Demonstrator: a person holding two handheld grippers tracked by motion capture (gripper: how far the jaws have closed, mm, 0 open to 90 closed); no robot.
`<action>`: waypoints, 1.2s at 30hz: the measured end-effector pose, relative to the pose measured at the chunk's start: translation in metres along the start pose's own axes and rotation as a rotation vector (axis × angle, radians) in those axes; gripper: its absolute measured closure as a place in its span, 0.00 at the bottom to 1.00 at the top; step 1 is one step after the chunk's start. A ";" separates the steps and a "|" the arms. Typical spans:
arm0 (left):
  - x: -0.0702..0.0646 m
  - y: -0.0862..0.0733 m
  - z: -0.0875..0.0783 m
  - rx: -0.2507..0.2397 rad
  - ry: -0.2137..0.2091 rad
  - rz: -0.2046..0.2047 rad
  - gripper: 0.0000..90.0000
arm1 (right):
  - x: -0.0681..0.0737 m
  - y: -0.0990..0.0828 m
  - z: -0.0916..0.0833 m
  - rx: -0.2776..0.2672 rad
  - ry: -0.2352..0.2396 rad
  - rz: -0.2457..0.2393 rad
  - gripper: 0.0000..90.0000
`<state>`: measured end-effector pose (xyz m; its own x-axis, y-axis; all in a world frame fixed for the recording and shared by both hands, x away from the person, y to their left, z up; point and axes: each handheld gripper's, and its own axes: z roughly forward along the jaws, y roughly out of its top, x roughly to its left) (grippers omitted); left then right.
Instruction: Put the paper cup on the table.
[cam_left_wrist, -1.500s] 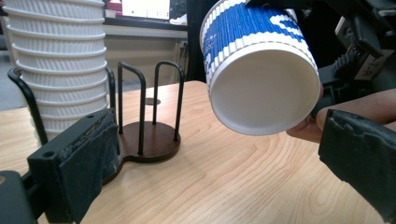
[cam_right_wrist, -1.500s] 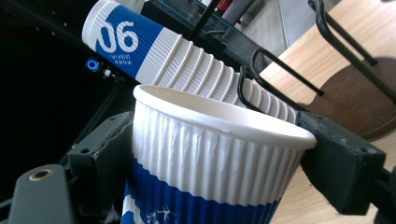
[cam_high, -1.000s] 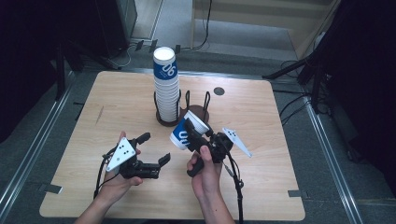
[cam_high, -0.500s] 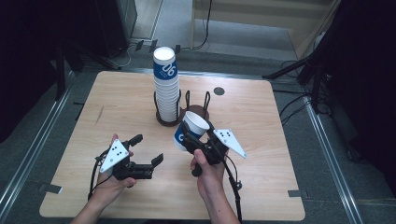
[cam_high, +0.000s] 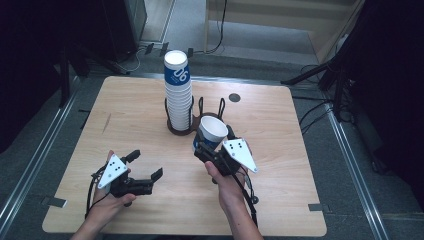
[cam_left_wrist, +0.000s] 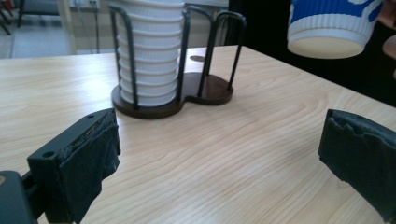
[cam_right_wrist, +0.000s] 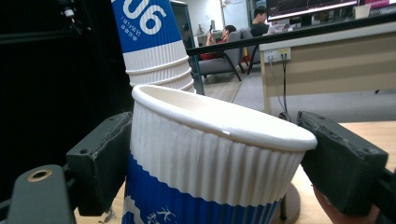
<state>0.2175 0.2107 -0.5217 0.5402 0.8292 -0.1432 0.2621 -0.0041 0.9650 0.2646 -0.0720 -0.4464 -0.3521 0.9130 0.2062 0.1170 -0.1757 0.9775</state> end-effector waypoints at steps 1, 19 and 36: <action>0.001 -0.001 -0.001 0.003 0.005 0.000 0.00 | -0.001 0.000 0.000 -0.001 -0.003 -0.010 0.16; 0.025 -0.012 -0.026 0.033 0.084 -0.013 0.00 | -0.024 -0.001 0.002 -0.034 -0.068 -0.065 0.16; 0.054 -0.023 -0.053 0.041 0.162 -0.031 0.00 | -0.050 -0.005 0.006 -0.048 -0.097 -0.118 0.16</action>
<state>0.1981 0.2855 -0.5403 0.3967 0.9084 -0.1323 0.3107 0.0027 0.9505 0.2872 -0.1148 -0.4618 -0.2693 0.9591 0.0873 0.0345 -0.0810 0.9961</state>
